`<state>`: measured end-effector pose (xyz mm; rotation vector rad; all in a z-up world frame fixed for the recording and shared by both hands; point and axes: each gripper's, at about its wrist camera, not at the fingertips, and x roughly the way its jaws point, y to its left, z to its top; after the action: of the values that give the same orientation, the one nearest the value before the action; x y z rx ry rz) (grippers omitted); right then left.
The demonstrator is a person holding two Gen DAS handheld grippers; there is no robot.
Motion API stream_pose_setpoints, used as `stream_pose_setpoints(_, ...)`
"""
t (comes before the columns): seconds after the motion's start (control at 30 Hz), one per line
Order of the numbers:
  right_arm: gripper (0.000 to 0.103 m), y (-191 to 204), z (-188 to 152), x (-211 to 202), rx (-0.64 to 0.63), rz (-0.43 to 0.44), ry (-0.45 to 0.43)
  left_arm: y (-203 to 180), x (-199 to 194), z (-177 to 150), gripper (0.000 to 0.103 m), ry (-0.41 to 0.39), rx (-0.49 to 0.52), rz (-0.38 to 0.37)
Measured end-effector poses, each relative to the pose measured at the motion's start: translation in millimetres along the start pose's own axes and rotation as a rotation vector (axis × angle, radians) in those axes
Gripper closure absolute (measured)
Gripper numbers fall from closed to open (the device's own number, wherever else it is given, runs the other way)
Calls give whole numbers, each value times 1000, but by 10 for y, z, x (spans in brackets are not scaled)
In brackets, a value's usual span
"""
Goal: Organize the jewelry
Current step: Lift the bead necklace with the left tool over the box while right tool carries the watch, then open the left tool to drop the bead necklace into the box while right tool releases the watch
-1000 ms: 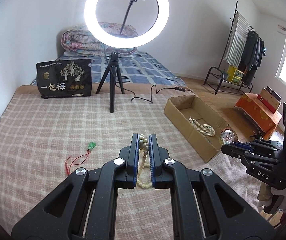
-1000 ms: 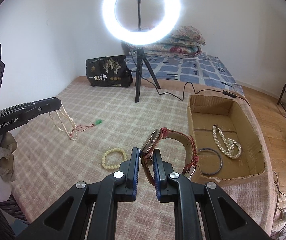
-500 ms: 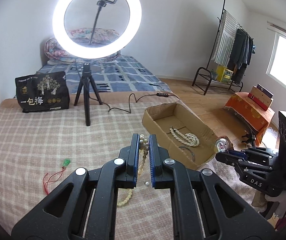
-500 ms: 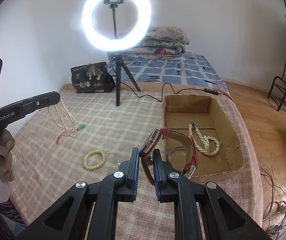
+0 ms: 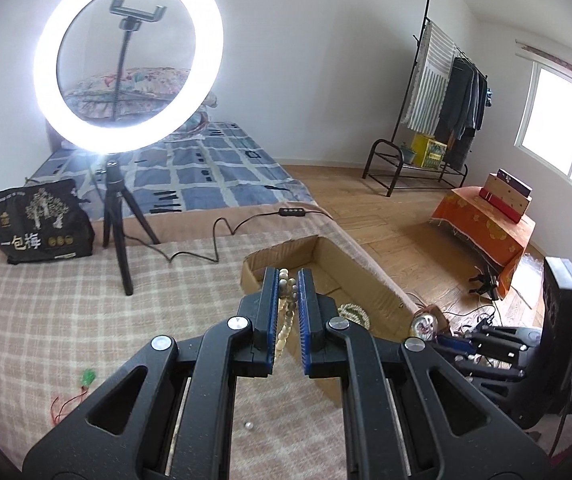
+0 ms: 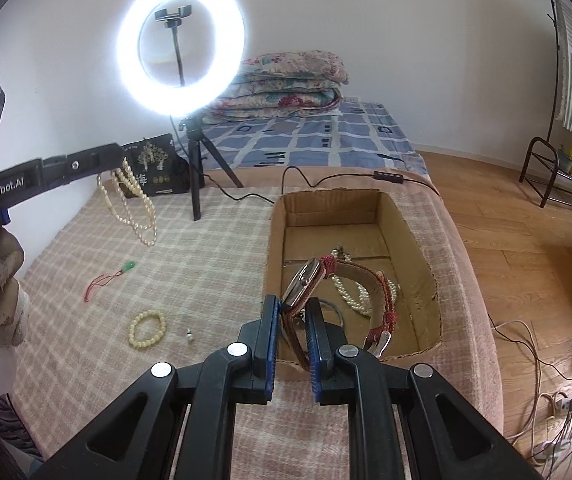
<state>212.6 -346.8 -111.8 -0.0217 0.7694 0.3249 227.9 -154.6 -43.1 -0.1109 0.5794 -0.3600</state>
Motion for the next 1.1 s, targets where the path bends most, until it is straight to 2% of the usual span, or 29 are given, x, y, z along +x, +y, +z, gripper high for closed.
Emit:
stream_pose_setpoints(0.33,92,-234,8,197,15,-18,32,-181,593,268,96,34,-3,-35)
stream_pose_setpoints(0.7,92,-399,-14,484,17,-7,76,-283,1329,220,96,127,22,-1)
stream_pose_setpoints(1.0,91,-455,-39,617,11,2,88,-394,1517,238,96,142,39,-4)
stream_pose_setpoints(1.1,84,-452,-38,610,10,-3,74,-411,1522,252,96,137,43,0)
